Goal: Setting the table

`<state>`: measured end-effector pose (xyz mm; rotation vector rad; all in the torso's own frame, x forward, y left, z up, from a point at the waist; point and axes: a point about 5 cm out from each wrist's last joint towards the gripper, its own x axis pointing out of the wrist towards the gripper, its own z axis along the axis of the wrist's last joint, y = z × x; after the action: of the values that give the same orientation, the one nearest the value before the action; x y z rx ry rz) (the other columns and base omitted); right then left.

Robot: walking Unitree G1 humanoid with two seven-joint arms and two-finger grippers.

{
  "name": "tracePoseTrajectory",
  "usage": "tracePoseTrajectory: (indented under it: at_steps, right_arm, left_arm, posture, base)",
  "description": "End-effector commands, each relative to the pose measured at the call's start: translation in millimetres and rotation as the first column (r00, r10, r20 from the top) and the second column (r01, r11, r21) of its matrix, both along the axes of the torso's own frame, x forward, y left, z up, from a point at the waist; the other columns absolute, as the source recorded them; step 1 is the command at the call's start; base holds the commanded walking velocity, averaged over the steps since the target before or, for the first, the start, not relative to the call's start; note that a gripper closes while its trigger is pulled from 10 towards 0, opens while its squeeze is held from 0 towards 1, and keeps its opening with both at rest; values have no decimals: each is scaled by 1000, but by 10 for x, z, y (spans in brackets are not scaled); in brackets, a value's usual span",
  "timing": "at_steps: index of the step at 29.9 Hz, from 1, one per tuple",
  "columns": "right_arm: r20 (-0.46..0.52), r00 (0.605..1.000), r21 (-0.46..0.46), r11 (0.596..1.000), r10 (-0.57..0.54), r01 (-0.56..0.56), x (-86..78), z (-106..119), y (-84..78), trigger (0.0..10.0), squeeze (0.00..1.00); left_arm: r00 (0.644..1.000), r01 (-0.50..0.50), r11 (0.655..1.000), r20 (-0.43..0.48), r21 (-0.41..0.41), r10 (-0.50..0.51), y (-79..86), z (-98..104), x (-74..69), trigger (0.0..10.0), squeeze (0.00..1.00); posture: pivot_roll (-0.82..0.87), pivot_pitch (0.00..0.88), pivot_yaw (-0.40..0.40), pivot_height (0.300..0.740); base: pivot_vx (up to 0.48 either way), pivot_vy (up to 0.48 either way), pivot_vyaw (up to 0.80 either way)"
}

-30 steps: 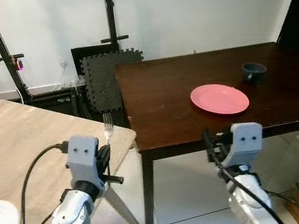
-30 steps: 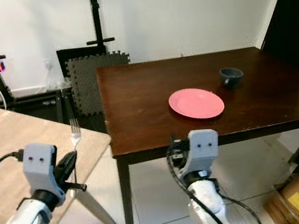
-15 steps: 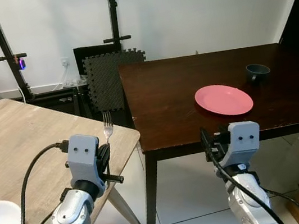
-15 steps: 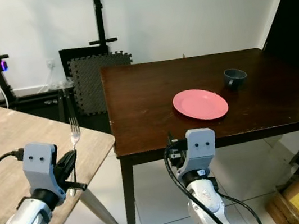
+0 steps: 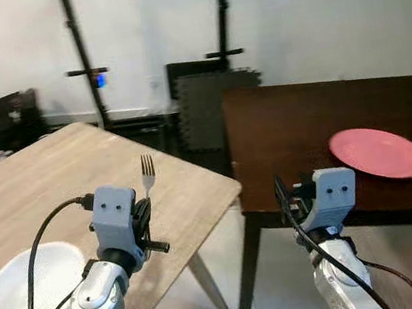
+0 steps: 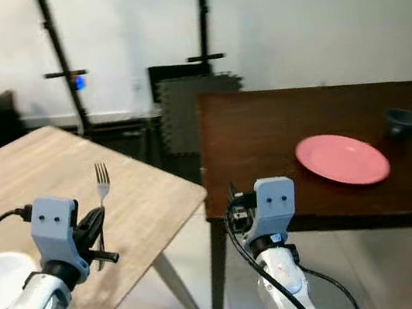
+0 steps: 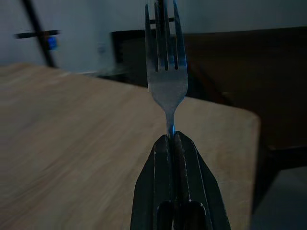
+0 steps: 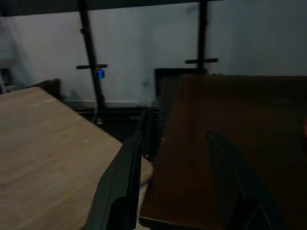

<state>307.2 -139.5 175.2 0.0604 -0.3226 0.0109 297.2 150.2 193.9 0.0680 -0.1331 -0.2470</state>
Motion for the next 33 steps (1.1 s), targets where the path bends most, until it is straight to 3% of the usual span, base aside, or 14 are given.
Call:
tracePoseTrajectory:
  at_steps: [1, 33]
  right_arm:
    - [-11, 1000, 2, 1000, -9, 9, -1, -25, -19, 10000, 0]
    - [-10, 1000, 3, 1000, -8, 8, -17, -29, -12, 10000, 0]
  left_arm:
    - [1000, 3, 1000, 0, -1, -3, -7, -1, -6, 10000, 0]
    - [1000, 9, 1000, -5, -8, -9, -10, -3, -5, 10000, 0]
  posture:
    - [134, 0, -24, 740]
    - [132, 0, -21, 740]
  base:
    - [0, 0, 800]
    - [0, 0, 800]
